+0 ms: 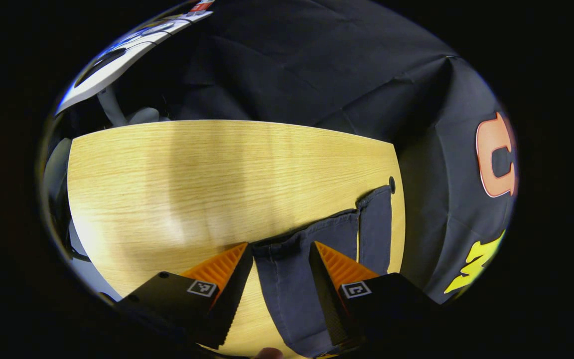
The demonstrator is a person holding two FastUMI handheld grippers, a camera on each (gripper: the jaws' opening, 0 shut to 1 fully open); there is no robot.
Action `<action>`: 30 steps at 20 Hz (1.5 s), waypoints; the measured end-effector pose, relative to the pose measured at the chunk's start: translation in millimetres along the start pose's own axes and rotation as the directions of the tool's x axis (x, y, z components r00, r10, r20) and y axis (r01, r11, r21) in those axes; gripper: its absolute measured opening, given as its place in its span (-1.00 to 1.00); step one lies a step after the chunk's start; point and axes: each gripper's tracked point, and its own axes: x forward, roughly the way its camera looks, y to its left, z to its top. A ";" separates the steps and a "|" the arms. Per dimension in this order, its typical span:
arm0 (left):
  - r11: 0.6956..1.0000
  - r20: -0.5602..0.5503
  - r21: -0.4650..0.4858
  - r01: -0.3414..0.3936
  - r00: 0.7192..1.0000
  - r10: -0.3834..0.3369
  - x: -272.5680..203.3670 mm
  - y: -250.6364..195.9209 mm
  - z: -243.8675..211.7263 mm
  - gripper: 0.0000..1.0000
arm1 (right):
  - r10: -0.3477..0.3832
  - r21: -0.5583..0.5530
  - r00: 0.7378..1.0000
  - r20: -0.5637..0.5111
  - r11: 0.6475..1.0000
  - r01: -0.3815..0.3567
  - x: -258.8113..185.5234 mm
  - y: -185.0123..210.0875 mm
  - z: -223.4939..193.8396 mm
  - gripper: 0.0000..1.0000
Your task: Grasp the waist and the cuffs of the jeans and fold them to make the two legs overlap; first hold the waist and fold one-third of the jeans toward the cuffs, then hold the cuffs and fold the remaining one-third in the same direction to finish folding.
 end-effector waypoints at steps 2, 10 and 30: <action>0.999 -0.010 0.030 -0.018 1.000 0.018 3.4 -1.9 0.1 0.30 | -0.024 -0.021 1.000 -0.010 0.999 0.024 -0.1 1.6 1.3 0.25; 0.992 -0.002 0.047 -0.115 0.993 0.116 7.0 9.9 -0.5 -0.36 | -0.005 0.024 0.999 -0.038 1.000 0.006 5.2 8.7 1.6 -0.57; 0.955 0.060 -0.243 0.168 0.986 -0.158 -87.1 -94.4 -13.2 -0.93 | 0.331 0.344 0.942 -0.059 0.892 -0.292 -80.1 91.2 15.2 -0.98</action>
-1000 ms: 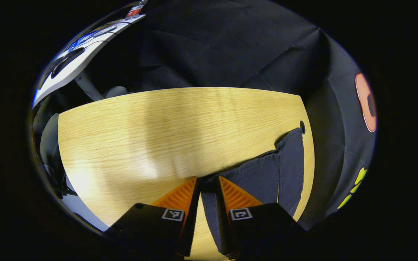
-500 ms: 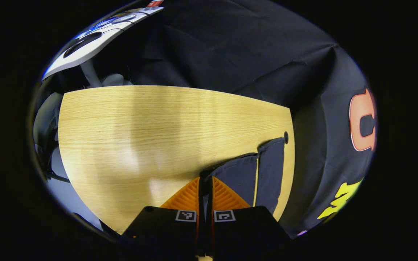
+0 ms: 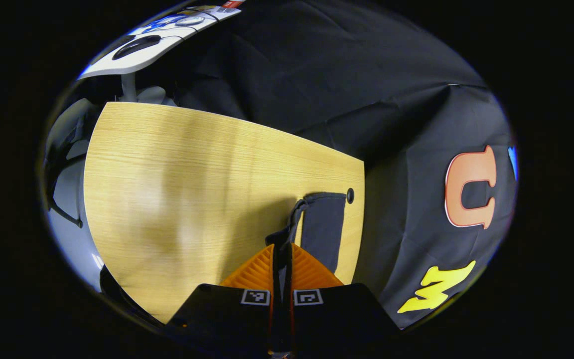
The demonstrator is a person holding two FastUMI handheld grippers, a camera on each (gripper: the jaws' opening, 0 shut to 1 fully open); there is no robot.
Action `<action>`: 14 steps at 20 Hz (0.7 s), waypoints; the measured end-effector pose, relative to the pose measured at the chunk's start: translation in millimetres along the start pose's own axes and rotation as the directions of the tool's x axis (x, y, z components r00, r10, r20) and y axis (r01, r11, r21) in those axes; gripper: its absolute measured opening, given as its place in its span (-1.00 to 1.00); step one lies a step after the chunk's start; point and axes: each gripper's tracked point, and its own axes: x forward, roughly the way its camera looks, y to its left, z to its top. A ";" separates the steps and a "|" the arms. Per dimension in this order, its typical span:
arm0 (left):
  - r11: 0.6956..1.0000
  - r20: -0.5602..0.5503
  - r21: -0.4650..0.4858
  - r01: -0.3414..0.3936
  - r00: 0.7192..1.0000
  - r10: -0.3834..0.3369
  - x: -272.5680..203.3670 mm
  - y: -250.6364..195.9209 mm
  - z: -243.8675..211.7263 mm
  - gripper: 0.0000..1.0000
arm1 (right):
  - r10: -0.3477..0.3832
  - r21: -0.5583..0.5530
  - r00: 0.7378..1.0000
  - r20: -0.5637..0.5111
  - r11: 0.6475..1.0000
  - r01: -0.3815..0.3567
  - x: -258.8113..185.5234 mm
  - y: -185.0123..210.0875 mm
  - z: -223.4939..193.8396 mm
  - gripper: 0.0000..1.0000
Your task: Grasp the waist and the cuffs of the jeans and fold them to make the two legs overlap; first hold the waist and fold one-third of the jeans toward the cuffs, then hold the cuffs and fold the remaining one-third in the same direction to finish folding.
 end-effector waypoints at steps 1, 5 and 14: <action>1.000 -0.002 -0.019 0.001 1.000 -0.001 -2.6 -8.8 -1.4 -0.93 | 0.016 0.007 1.000 -0.010 1.000 -0.016 -2.6 12.5 -2.7 -0.98; 0.991 -0.007 -0.135 0.008 1.000 -0.009 -7.4 -49.3 -0.5 -0.93 | 0.093 0.070 0.994 -0.051 0.994 -0.090 -3.6 66.5 -7.6 -0.99; 0.968 0.012 -0.239 -0.079 0.996 0.084 25.4 -128.5 13.7 -0.93 | 0.106 0.209 0.992 -0.075 0.974 -0.089 24.9 159.4 15.3 -0.99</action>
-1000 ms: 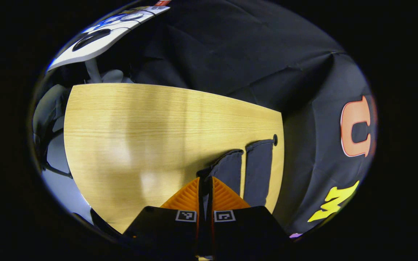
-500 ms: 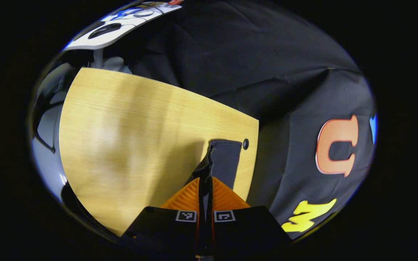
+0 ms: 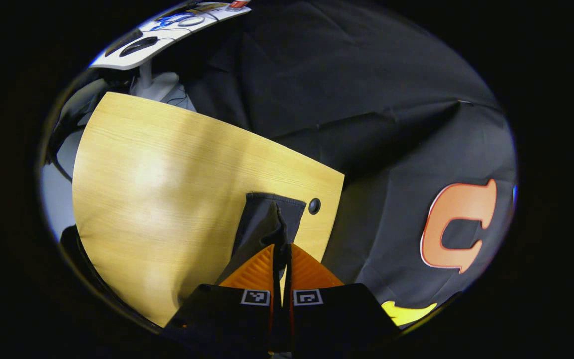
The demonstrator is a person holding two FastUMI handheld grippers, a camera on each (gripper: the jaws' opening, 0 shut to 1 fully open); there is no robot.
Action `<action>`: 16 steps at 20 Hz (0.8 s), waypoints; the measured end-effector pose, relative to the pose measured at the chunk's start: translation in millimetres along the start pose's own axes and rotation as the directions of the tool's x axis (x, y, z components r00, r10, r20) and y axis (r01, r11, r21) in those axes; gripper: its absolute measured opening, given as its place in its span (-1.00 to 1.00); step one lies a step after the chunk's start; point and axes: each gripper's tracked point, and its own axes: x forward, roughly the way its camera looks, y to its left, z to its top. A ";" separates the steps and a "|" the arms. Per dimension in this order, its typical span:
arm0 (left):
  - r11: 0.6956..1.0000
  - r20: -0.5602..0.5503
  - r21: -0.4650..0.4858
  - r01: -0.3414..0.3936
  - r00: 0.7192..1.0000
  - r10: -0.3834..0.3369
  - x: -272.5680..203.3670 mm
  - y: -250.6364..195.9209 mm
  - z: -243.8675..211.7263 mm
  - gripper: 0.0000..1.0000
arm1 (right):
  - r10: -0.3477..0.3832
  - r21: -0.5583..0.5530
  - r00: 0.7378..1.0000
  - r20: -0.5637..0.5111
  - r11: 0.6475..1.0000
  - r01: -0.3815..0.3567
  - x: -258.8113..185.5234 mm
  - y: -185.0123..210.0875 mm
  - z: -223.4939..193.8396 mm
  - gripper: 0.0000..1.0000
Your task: Grasp the waist and the cuffs of the jeans and fold them to make the two legs overlap; first hold the waist and fold one-third of the jeans toward the cuffs, then hold the cuffs and fold the remaining one-third in the same direction to finish folding.
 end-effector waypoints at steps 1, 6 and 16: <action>0.999 0.009 -0.031 -0.022 1.000 0.022 5.7 -2.6 2.8 -0.94 | 0.000 0.036 1.000 0.005 0.999 -0.001 7.5 7.4 6.0 -0.99; 0.988 0.037 -0.102 -0.115 0.992 0.119 52.1 -25.8 15.7 -0.93 | -0.032 0.172 0.999 0.042 0.985 0.024 64.3 22.5 28.7 -0.98; 0.980 0.018 0.069 -0.188 0.982 0.187 207.4 -58.5 -12.2 -1.00 | -0.143 0.156 0.987 0.073 0.979 0.131 175.6 1.1 73.8 -0.99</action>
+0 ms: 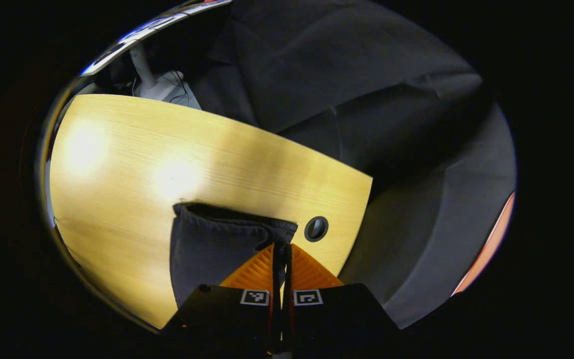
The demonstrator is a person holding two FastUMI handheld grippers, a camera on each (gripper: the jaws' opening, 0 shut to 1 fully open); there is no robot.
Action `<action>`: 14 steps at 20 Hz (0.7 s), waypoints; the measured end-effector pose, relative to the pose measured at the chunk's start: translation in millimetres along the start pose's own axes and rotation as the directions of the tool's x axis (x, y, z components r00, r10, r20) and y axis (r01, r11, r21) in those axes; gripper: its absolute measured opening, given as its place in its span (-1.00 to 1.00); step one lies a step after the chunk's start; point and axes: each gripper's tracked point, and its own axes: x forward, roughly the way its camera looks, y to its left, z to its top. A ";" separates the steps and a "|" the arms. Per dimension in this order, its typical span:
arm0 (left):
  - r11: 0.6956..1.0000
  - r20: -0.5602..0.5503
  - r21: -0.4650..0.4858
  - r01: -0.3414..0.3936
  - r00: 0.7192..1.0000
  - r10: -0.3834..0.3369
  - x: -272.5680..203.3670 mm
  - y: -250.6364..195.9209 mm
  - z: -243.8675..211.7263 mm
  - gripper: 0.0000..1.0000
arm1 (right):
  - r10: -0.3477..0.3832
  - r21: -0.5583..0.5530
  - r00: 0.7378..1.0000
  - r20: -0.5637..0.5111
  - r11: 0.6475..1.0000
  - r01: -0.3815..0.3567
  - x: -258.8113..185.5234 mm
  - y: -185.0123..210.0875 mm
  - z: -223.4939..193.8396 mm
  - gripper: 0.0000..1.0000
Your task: Grasp the waist and the cuffs of the jeans and fold them to make the two legs overlap; first hold the waist and fold one-third of the jeans toward the cuffs, then hold the cuffs and fold the remaining one-third in the same direction to finish folding.
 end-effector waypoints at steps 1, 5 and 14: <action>1.000 0.000 0.022 -0.007 1.000 0.007 14.0 -1.4 -0.1 -0.92 | -0.007 -0.005 1.000 0.003 1.000 0.007 6.1 -1.8 2.8 -0.99; 0.995 -0.008 0.081 -0.056 0.998 0.057 46.4 4.2 3.4 -0.91 | -0.031 -0.010 1.000 -0.002 0.999 0.031 23.7 -9.3 9.1 -0.99; 0.863 -0.151 0.503 -0.056 0.977 0.151 29.1 6.2 -42.2 -0.31 | 0.041 -0.223 0.993 0.113 0.975 -0.015 10.9 9.7 21.3 -0.02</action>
